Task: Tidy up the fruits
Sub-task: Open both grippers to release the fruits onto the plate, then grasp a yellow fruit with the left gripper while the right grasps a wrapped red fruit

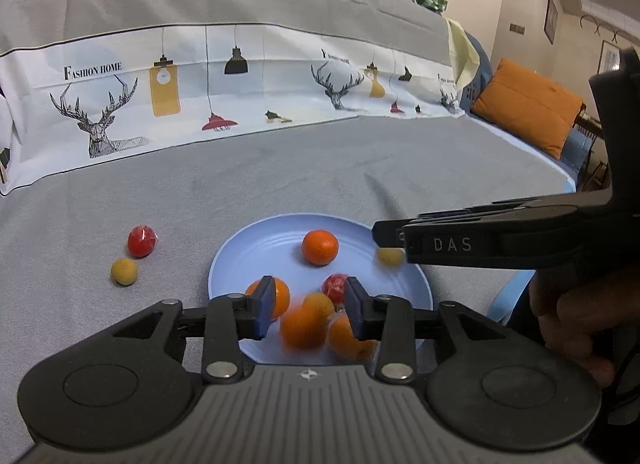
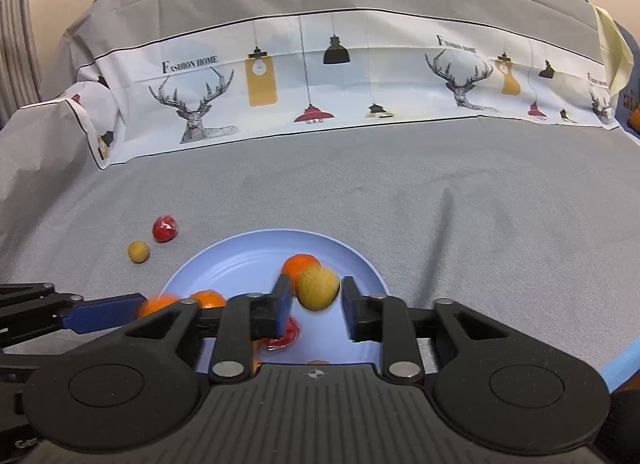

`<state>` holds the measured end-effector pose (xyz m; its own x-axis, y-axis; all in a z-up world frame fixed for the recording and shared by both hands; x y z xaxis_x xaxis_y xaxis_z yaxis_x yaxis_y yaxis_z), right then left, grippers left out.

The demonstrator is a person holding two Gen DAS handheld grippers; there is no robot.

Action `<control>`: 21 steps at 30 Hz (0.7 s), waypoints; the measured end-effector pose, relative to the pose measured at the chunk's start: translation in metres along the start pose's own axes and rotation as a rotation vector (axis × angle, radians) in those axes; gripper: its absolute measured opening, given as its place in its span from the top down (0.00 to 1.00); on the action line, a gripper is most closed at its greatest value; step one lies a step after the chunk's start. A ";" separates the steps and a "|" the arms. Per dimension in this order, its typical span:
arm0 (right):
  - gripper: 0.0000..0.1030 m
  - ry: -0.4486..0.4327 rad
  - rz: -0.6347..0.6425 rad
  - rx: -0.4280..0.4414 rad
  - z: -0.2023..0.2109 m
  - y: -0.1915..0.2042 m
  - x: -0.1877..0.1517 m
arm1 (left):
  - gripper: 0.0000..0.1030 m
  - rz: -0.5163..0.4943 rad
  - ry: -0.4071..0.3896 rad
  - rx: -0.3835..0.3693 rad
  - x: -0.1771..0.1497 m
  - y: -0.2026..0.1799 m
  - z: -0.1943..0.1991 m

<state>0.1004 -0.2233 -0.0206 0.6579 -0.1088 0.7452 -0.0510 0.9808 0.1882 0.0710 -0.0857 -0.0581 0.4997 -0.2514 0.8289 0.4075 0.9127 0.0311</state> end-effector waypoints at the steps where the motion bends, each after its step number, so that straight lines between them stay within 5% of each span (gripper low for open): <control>1: 0.52 -0.008 -0.003 0.001 0.002 -0.001 0.001 | 0.59 0.004 -0.004 0.002 0.000 0.001 0.001; 9: 0.49 -0.015 -0.004 0.003 0.004 -0.001 0.001 | 0.61 0.040 -0.015 0.023 0.003 0.009 0.006; 14: 0.49 -0.022 -0.006 0.006 0.005 -0.001 0.002 | 0.77 0.038 -0.034 0.038 0.006 0.013 0.012; 18: 0.50 -0.033 -0.013 0.012 0.009 -0.001 0.004 | 0.81 0.050 -0.058 0.066 0.012 0.023 0.021; 21: 0.60 -0.044 -0.025 0.015 0.011 -0.003 0.006 | 0.81 0.086 -0.064 0.080 0.015 0.036 0.028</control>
<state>0.0960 -0.2287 -0.0099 0.6254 -0.1403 0.7676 -0.0463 0.9753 0.2159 0.0714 -0.0479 -0.0285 0.4789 -0.1525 0.8645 0.3016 0.9534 0.0011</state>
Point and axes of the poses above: each gripper's, at about its wrist camera, not at the fingertips, and z roughly against the way its jaws point, y to its left, x to its top, the point moved 10 cm from there along -z, roughly the way its jaws point, and after that the axes turned 9 degrees about -z, right-handed, at the moved point
